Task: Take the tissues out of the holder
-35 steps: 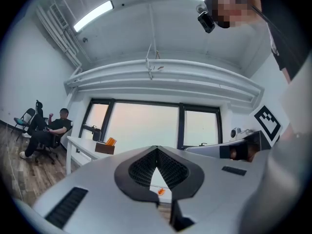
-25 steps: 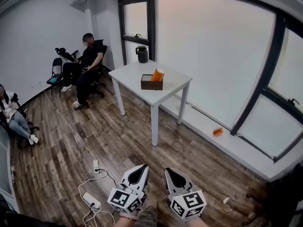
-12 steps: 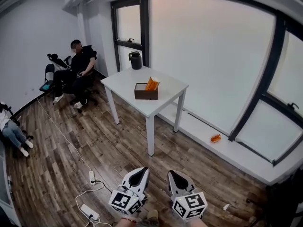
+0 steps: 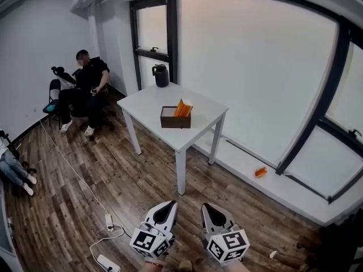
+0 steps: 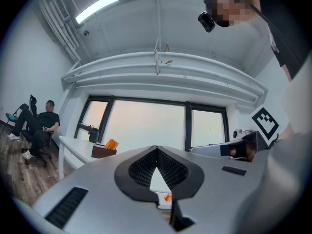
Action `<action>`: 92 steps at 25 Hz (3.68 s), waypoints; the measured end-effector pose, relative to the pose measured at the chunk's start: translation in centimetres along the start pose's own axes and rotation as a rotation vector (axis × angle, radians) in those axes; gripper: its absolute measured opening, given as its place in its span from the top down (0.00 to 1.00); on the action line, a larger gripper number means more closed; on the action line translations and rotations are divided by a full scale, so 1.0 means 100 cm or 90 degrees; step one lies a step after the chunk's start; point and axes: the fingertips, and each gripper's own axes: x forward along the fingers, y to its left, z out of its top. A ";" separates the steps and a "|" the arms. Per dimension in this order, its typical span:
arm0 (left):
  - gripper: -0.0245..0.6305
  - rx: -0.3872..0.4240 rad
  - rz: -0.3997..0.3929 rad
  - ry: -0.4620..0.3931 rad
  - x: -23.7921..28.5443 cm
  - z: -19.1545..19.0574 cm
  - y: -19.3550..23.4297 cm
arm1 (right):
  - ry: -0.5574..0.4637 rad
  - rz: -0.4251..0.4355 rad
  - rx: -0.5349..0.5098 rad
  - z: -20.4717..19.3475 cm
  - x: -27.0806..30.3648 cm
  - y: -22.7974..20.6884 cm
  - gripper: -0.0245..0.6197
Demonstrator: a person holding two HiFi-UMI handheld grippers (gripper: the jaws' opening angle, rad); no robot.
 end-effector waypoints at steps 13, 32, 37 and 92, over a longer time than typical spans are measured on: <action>0.96 -0.014 0.024 0.000 0.013 0.000 0.051 | 0.014 0.009 -0.006 -0.002 0.049 0.002 0.95; 0.96 -0.010 0.058 -0.013 0.073 0.010 0.116 | 0.018 0.067 -0.015 0.015 0.147 -0.015 0.95; 0.96 -0.012 0.072 -0.007 0.101 0.004 0.139 | 0.027 0.082 -0.016 0.016 0.179 -0.032 0.95; 0.96 -0.021 0.007 0.008 0.354 -0.003 0.311 | 0.051 0.046 -0.003 0.050 0.434 -0.160 0.95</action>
